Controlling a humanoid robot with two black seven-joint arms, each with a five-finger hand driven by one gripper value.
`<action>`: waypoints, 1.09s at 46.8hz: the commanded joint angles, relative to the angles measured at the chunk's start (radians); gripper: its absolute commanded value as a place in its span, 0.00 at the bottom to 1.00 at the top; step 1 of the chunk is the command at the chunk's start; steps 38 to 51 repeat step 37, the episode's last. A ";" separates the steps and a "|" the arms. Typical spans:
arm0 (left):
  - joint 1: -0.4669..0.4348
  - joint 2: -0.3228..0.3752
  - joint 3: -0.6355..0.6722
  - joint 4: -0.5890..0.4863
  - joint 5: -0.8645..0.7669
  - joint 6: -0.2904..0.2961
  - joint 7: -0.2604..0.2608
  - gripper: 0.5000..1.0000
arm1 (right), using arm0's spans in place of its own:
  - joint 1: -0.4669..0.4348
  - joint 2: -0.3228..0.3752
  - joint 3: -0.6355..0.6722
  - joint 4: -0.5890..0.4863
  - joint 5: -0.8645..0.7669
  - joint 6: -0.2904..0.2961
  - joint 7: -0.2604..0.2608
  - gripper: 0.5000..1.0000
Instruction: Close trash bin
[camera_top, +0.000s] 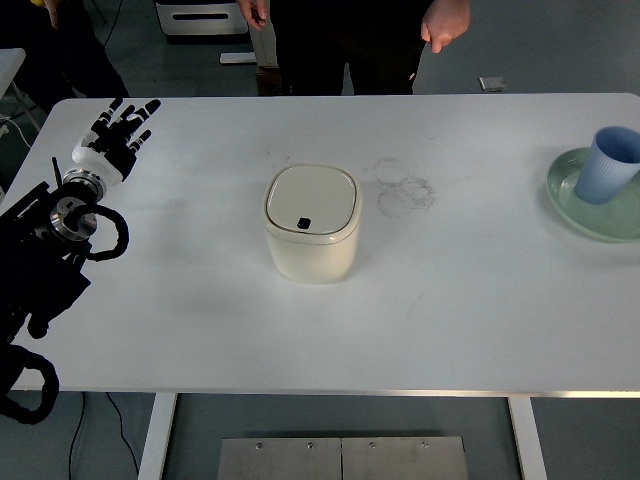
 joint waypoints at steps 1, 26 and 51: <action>0.007 0.004 -0.001 0.000 0.001 -0.001 0.000 1.00 | 0.000 0.000 0.000 0.000 0.000 0.000 0.001 0.98; 0.001 -0.002 -0.001 0.000 0.000 -0.001 0.000 1.00 | -0.006 0.000 0.000 0.000 -0.002 0.000 -0.001 0.98; -0.007 -0.008 -0.001 0.000 0.000 0.000 0.000 1.00 | -0.008 0.000 -0.002 0.000 0.000 0.000 -0.001 0.98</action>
